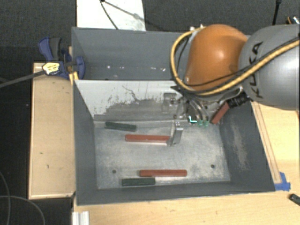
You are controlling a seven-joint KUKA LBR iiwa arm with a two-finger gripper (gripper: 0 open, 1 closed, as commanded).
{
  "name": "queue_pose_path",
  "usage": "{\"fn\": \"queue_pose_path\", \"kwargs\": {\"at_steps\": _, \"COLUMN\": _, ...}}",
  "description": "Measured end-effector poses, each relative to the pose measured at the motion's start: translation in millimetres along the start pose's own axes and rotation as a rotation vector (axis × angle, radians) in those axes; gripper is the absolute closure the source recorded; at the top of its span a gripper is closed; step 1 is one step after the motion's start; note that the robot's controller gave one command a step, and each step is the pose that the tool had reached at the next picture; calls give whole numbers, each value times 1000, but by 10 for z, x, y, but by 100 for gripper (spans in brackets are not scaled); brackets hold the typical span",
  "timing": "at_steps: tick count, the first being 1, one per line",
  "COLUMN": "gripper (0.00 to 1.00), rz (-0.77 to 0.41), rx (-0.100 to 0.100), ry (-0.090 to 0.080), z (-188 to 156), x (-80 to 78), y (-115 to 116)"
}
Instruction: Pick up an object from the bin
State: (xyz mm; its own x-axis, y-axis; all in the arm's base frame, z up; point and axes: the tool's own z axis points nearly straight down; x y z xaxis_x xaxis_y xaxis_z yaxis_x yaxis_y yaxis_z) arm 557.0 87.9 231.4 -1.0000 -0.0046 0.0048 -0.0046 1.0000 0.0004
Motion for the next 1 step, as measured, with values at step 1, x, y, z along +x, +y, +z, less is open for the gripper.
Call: {"fn": "queue_pose_path", "kwargs": {"at_steps": 1, "gripper": 0, "rz": -166, "rx": 1, "ry": 0, "z": 1294, "x": -67, "y": -264}}
